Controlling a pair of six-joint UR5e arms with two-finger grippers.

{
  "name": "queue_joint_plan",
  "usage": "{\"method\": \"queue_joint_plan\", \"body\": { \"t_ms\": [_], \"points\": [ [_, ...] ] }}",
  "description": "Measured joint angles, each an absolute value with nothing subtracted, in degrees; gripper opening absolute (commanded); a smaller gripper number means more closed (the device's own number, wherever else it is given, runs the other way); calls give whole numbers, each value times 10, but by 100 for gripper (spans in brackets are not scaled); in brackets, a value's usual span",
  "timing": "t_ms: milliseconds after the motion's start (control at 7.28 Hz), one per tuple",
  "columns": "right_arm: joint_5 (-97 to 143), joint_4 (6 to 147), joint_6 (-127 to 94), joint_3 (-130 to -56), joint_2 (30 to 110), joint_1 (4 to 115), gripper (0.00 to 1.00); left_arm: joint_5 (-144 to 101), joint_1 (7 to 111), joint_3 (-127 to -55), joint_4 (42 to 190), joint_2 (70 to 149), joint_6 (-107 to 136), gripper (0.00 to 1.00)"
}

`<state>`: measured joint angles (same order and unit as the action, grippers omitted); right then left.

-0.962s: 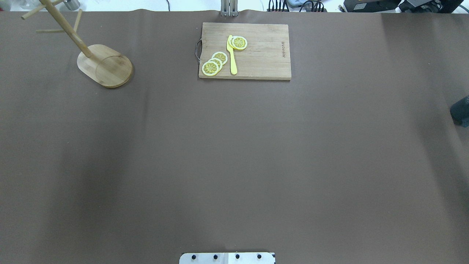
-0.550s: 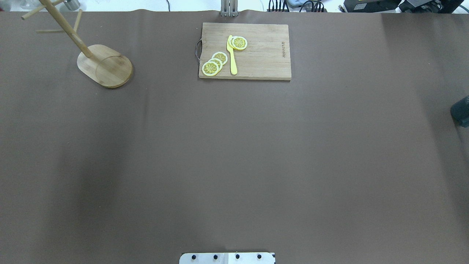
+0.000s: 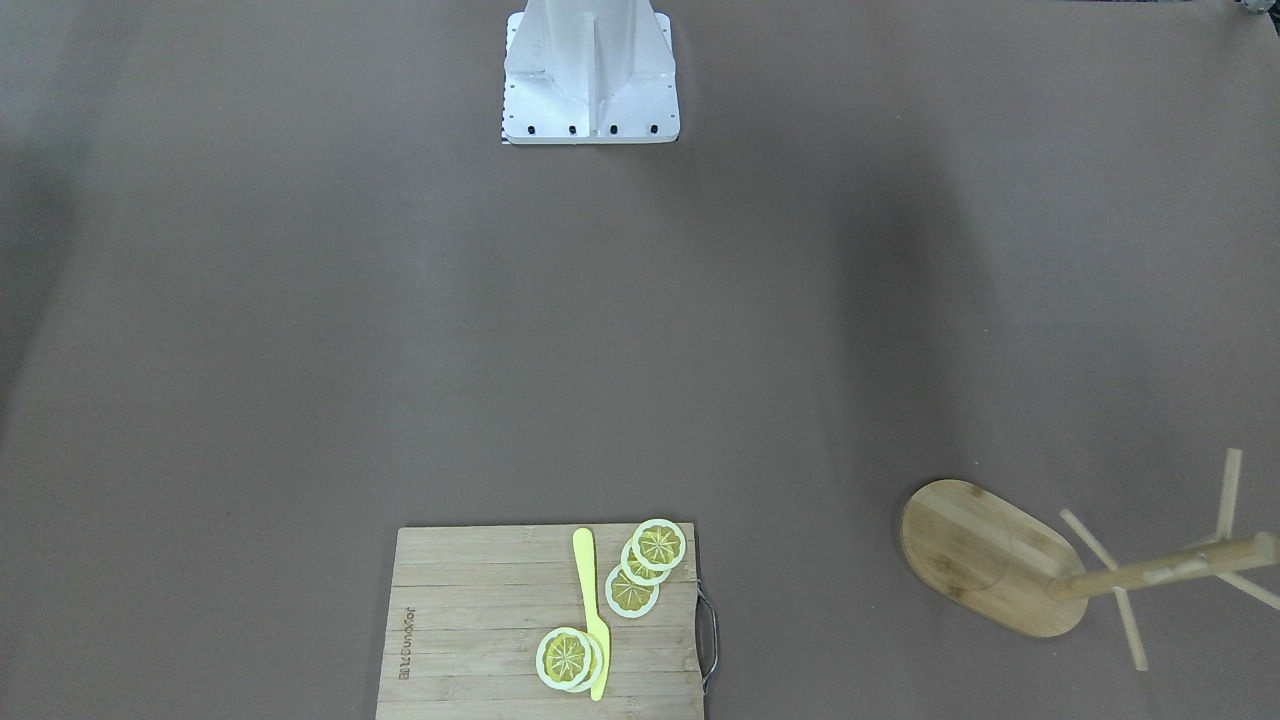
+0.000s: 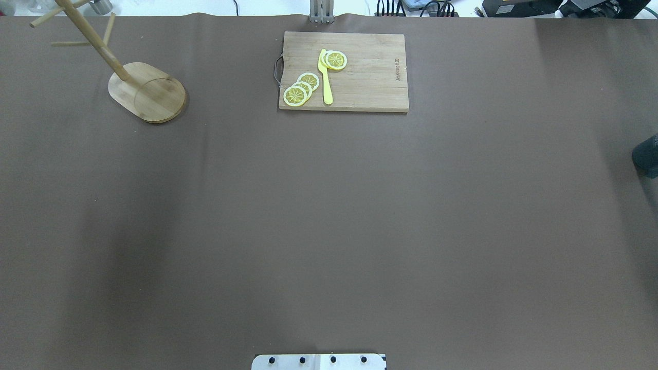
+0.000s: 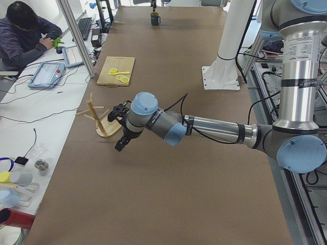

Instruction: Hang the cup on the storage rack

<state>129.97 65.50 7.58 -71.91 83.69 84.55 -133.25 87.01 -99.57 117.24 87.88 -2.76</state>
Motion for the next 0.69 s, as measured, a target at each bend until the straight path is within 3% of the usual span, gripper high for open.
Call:
{"method": "queue_joint_plan", "body": {
  "t_ms": [137, 275, 550, 687],
  "points": [
    [1300, 649, 71, -718, 840, 834, 100, -1332, 870, -996, 1172, 879, -27, 99],
    [1299, 646, 70, -717, 842, 827, 91, -1332, 870, -996, 1172, 879, -27, 99],
    [1298, 644, 69, -714, 845, 820, 35, -1332, 870, -996, 1172, 878, -28, 99],
    [1298, 644, 69, -710, 845, 819, 0, -1332, 870, -996, 1172, 878, -28, 99]
  ]
}}
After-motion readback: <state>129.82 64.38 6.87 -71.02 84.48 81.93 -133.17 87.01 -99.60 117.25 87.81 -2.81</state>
